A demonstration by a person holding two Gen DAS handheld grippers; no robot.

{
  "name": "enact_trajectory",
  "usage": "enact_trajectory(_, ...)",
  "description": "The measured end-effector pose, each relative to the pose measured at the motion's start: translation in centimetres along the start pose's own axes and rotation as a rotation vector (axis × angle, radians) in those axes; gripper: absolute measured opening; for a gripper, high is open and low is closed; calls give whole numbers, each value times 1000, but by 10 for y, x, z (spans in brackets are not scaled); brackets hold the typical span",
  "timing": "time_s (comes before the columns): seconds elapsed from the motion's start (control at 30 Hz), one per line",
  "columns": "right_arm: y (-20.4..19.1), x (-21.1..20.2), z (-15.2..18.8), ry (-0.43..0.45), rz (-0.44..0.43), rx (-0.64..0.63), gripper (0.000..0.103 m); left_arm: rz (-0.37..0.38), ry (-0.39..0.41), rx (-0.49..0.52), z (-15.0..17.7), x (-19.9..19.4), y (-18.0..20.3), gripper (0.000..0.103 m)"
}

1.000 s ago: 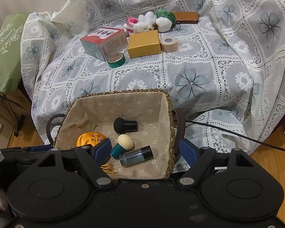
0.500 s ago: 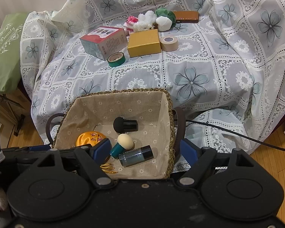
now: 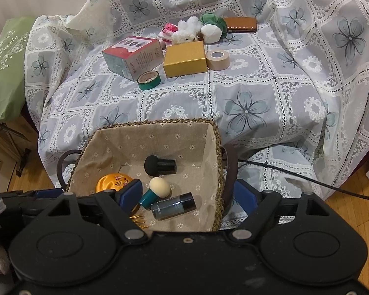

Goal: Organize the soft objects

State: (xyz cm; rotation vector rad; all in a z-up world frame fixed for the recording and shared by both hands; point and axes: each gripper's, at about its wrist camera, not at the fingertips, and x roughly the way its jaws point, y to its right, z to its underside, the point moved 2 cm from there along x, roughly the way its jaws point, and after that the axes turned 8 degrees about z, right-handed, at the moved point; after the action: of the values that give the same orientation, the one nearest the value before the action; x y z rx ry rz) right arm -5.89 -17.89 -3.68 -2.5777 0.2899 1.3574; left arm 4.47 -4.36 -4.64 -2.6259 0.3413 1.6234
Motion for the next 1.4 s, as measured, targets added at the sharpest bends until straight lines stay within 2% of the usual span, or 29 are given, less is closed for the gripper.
enact_trajectory(0.33, -2, 11, -18, -12, 7, 9, 82, -13, 8, 12, -12, 5, 1, 90)
enact_trajectory(0.7, -3, 36, -63, -25, 29, 13, 83, -6, -6, 37, -38, 18, 4, 90)
enact_trajectory(0.97, -4, 61, -107, -23, 46, 16, 83, -1, 7, 40, -78, 29, -2, 90)
enact_trajectory(1.4, 5, 117, -211, 58, 106, 33, 83, 10, 67, 107, -161, 53, 7, 90)
